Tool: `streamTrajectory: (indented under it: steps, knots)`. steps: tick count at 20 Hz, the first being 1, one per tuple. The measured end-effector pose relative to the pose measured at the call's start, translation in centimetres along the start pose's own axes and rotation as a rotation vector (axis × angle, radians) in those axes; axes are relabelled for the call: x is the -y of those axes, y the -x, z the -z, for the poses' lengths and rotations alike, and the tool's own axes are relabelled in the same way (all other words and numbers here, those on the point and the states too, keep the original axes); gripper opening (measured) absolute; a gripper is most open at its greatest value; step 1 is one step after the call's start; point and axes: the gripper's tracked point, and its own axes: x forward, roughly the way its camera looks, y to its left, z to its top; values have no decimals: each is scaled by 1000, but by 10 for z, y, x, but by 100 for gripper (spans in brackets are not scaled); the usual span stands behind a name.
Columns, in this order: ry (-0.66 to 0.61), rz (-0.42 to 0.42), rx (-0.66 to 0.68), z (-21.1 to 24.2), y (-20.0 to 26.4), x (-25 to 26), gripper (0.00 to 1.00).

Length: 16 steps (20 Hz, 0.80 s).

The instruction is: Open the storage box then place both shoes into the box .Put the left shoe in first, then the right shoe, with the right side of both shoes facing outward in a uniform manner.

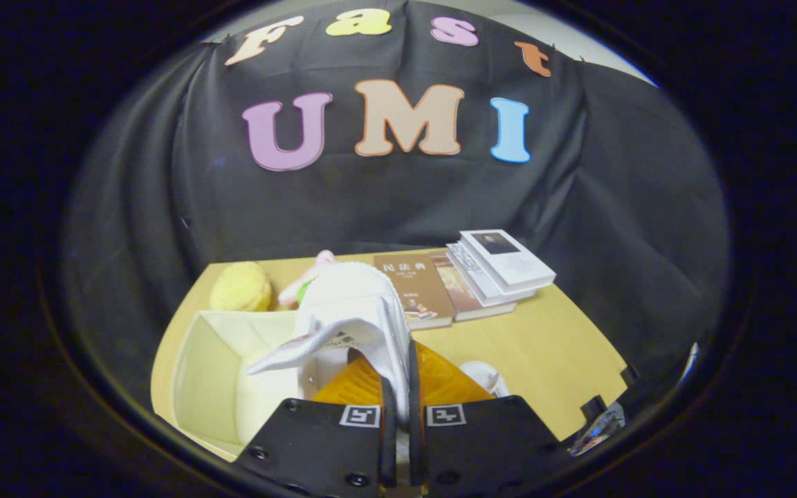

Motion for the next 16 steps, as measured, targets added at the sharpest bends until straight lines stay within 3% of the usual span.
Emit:
streamTrajectory:
  steps: [4, 8, 16]
  knots:
    - [-57, -167, 27, -4, 12, -76, 10]
    - [-118, -249, -39, 24, -8, -130, 10]
    - [-106, -212, -401, 132, -51, -173, 11]
